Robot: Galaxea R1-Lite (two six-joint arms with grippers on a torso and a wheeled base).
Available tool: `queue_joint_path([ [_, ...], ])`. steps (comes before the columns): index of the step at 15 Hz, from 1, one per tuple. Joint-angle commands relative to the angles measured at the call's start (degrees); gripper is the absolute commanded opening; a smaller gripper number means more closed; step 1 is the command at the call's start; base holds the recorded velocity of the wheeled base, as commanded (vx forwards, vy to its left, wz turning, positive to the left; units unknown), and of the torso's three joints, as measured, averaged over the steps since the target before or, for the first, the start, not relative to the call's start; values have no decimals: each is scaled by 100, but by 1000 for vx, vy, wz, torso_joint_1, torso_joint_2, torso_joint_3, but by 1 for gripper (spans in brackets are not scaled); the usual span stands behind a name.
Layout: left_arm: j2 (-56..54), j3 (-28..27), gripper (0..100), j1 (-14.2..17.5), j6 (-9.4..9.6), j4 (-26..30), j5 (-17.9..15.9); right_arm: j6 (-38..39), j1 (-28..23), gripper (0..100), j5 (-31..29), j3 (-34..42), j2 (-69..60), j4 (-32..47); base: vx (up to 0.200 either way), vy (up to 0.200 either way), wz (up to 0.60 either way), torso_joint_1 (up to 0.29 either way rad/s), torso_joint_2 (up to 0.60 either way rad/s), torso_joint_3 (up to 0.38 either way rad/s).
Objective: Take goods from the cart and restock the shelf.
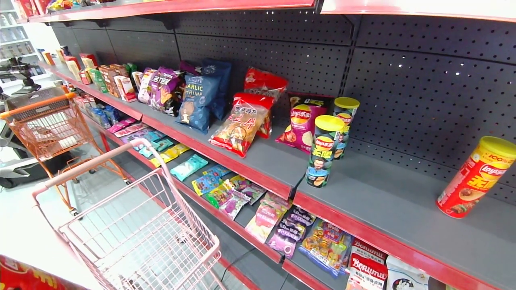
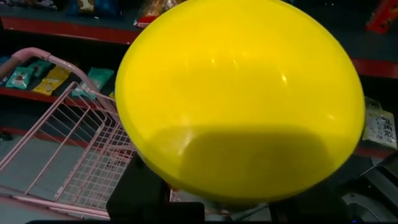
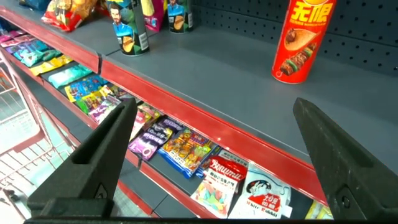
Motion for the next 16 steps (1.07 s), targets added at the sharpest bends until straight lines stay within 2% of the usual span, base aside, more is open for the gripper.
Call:
queue_joint_path([
  [1,-46,16,0,3,2,18,2,-4,4,100,9,1,7,1,0,0,0,0,0,0],
  [9,-55,51,0,3,2,18,11,5,4,100,0,1,7,1,0,0,0,0,0,0],
  [16,-46,69,0,3,2,18,11,5,4,100,0,1,7,1,0,0,-600,4,2,0],
])
